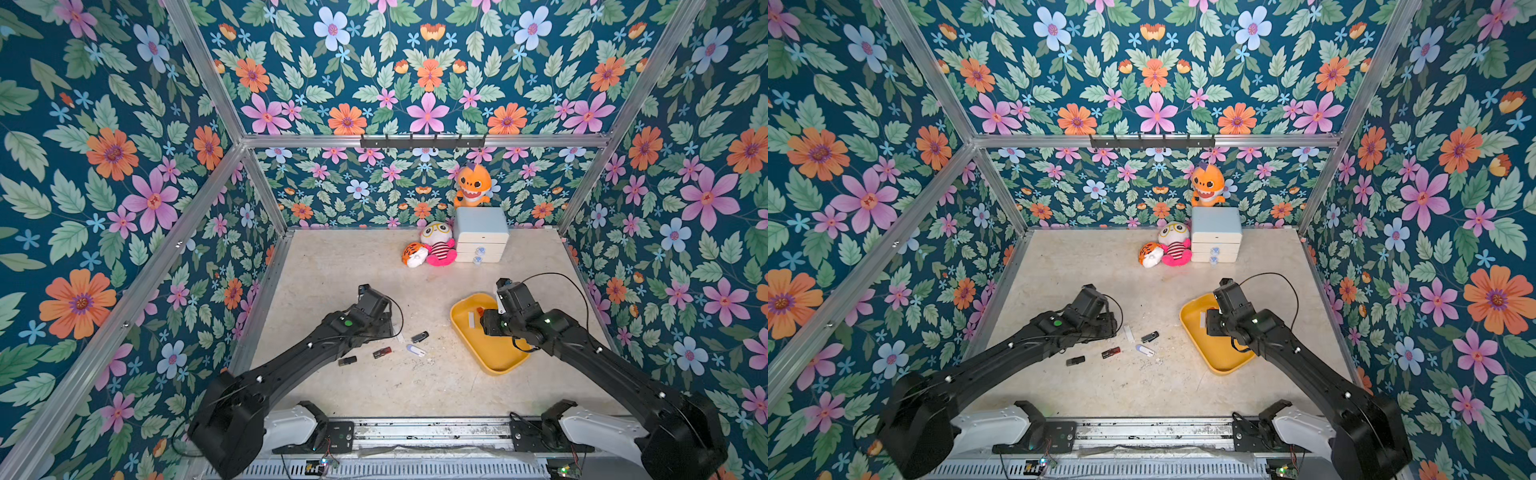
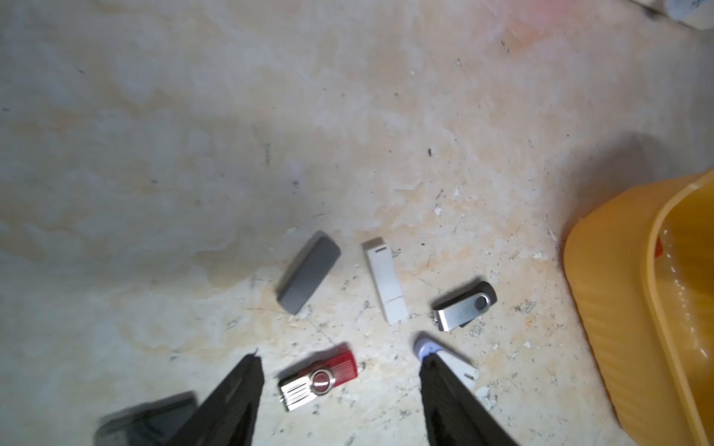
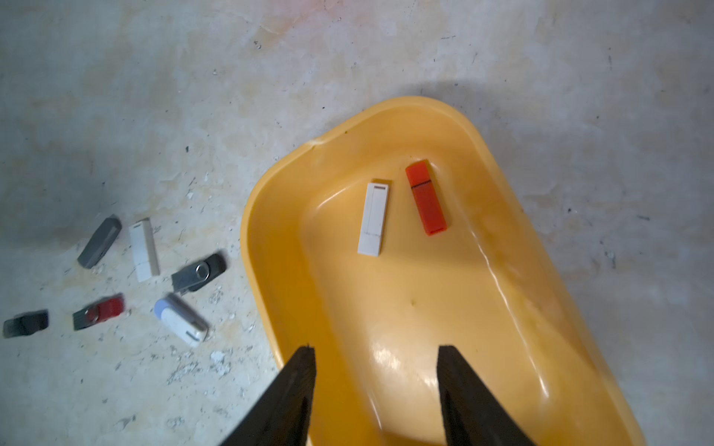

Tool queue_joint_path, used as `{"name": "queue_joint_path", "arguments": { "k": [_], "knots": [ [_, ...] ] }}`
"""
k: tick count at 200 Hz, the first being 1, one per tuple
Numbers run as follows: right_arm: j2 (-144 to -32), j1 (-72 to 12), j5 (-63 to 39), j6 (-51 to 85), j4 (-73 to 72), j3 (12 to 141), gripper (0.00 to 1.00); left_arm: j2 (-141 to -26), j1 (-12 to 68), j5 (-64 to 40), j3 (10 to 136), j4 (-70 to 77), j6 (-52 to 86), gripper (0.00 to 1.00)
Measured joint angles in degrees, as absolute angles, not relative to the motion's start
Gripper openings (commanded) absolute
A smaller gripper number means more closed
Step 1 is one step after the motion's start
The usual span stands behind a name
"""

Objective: Put the usb flash drive into the storage box
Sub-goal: Pick up the USB flash from the center of the board.

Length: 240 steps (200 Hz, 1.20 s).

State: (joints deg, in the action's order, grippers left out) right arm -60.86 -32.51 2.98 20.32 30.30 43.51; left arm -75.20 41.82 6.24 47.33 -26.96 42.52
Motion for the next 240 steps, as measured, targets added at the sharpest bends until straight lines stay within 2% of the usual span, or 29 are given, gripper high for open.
{"name": "queue_joint_path", "arguments": {
  "k": [35, 75, 163, 240],
  "knots": [
    [-50.09, -34.17, 5.17, 23.03, 28.14, 37.12, 0.56, -88.60, 46.37, 9.85, 51.81, -24.43, 48.69, 0.65],
    [-47.86, -34.39, 5.98, 23.49, 27.29, 35.48, 0.55, -94.28, 47.33, 12.10, 53.43, -23.64, 52.75, 0.60],
    [-50.30, -34.39, 5.54, 23.44, 25.67, 35.44, 0.55, -99.83, 48.07, 13.87, 55.55, -23.18, 55.09, 0.46],
    [-50.59, -34.39, 4.71, 23.42, 25.19, 35.66, 0.55, -100.49, 49.87, 18.50, 54.81, -23.27, 55.42, 0.23]
  ]
}}
